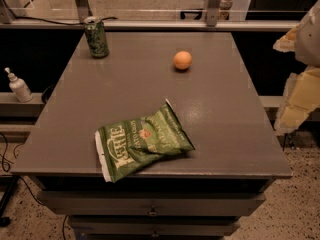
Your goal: Pick green can
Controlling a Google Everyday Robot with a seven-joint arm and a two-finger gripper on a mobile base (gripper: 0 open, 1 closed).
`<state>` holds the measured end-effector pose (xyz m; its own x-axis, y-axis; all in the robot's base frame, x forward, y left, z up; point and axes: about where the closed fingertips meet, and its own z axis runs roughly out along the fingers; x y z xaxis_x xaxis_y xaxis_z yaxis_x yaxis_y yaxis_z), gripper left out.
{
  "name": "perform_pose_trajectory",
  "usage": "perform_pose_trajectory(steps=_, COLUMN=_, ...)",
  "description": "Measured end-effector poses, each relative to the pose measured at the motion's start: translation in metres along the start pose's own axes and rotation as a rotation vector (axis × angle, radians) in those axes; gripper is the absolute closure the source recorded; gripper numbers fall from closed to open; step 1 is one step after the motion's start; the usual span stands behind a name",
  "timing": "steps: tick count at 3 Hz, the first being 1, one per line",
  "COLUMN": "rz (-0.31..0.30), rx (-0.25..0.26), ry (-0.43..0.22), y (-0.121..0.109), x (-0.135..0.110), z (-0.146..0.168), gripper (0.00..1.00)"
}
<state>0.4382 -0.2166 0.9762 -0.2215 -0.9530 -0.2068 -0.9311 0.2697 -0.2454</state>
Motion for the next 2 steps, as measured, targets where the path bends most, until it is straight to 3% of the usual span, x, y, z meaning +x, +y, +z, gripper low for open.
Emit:
perform_pose_trajectory(steps=1, rz=0.0, rx=0.003, ry=-0.004, y=-0.001, x=-0.001, z=0.0, gripper=0.0)
perform_pose_trajectory(steps=2, rz=0.0, rx=0.015, ry=-0.065, y=-0.011, x=-0.033, z=0.016, gripper=0.0)
